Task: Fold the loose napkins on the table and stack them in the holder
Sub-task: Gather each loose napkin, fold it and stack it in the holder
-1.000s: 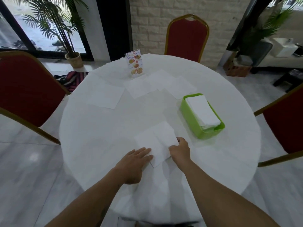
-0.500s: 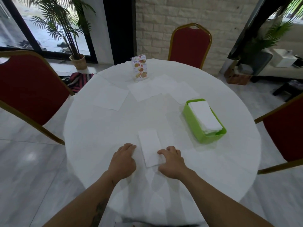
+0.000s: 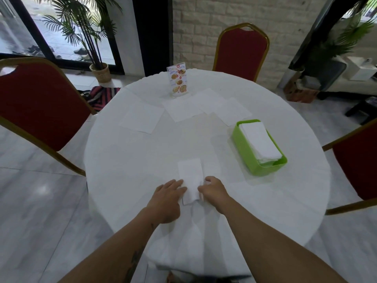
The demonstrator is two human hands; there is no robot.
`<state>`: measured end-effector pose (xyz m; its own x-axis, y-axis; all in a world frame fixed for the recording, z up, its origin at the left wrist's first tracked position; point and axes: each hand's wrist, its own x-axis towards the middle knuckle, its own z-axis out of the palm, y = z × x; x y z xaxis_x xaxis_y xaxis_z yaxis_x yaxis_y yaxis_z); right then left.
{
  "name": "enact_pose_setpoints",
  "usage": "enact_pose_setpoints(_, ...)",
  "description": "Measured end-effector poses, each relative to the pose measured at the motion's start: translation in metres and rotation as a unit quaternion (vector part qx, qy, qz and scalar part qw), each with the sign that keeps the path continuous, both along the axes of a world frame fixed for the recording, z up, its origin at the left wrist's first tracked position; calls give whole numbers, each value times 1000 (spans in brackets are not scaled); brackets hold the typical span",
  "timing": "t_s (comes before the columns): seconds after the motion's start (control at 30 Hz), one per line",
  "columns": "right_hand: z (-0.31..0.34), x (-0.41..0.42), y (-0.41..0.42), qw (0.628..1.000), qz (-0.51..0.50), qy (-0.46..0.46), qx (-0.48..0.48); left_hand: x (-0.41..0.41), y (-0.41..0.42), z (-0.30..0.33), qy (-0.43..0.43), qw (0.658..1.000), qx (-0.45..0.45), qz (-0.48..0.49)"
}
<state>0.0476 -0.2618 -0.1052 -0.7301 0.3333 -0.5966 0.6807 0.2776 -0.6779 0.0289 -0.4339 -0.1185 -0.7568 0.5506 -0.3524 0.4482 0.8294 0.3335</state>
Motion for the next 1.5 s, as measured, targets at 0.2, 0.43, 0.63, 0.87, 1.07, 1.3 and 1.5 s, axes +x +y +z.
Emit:
enact_pose_setpoints(0.2, -9, -6, -2, 999, -40, 33, 0, 3, -2, 1, -25, 999, 13, 15)
enact_pose_setpoints(0.43, 8, -7, 7, 988, 7, 128, 88, 3, 26, 17, -109, 944, 200, 240)
enact_pose_setpoints(0.63, 51, -23, 56, 969, 25, 217, 116, -16, 78, 45, -116, 909, 290, 277)
enact_pose_setpoints(0.87, 85, -42, 171, 964, -70, 214, 139, -38, 158, 75, -103, 909, 315, 254)
enact_pose_setpoints(1.07, 70, -45, 236, 979, -71, 123, 147, -34, 232, 75, -109, 918, 288, 250)
enact_pose_setpoints(1.3, 60, -47, 258, 985, -64, 119, 109, -30, 276, 70, -51, 933, 243, 259)
enact_pose_setpoints(1.5, 68, -39, 266, 939, 110, 152, 287, -27, 284, 66, 36, 970, 158, 182)
